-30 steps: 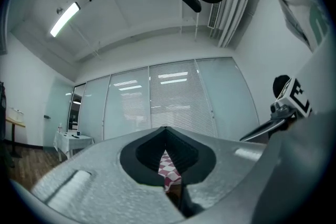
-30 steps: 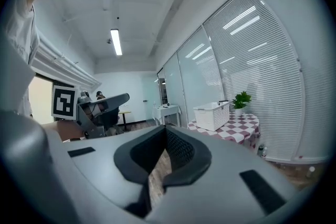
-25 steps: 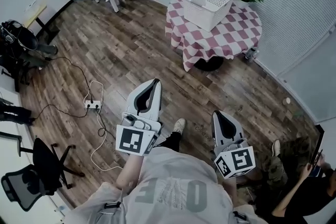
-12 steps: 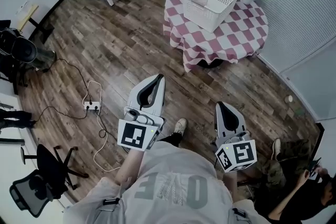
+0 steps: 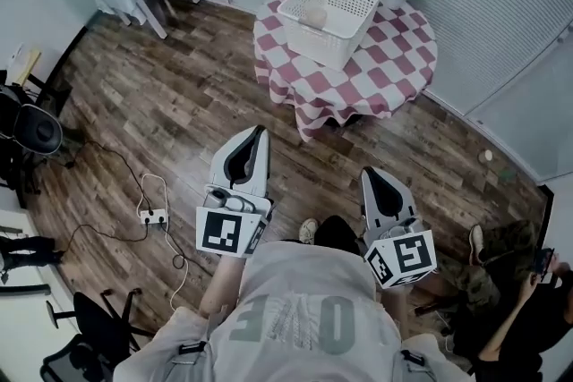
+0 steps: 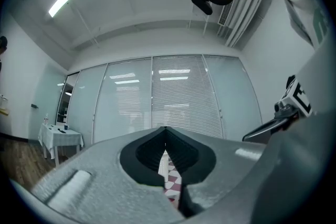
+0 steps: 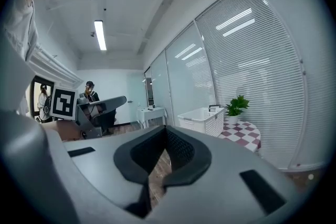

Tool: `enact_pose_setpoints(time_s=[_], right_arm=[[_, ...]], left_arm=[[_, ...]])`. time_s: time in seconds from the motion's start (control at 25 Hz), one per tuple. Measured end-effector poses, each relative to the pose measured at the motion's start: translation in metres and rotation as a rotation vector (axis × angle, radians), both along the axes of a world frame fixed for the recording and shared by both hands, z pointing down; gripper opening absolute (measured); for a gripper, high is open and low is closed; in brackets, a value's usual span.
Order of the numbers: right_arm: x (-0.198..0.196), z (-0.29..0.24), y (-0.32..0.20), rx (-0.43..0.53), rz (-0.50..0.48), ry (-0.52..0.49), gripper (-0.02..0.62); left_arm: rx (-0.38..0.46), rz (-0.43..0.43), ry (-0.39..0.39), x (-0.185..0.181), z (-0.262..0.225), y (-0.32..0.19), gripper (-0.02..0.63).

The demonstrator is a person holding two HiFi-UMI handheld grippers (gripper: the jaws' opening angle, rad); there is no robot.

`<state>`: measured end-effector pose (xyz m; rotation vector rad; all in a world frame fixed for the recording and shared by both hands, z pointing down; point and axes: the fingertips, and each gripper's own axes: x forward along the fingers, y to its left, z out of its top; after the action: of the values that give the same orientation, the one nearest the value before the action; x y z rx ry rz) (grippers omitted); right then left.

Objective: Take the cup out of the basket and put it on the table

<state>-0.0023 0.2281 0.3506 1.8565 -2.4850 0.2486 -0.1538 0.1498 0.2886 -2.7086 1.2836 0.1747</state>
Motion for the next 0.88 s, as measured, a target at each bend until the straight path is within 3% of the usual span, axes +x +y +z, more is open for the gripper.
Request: enact_pose_setpoints(time_s=[0.36,0.6,0.88], right_arm=[[0.015,0.014,-0.046,-0.028,-0.013,-0.004,0.008],[0.043,0.010,-0.107,-0.004,-0.031,0.060,0.008],[0.106,0.010,-0.180,-0.015,0.013,0.075,0.008]], left_arm=[[-0.056,0.033,-0.002,0.029,0.022,-0.033,0.003],[-0.128,0.053,-0.012,0.067,0.041,-0.091,0.005],[-0.062,0.083,-0.014,0.134,0.011,-0.177,0.005]])
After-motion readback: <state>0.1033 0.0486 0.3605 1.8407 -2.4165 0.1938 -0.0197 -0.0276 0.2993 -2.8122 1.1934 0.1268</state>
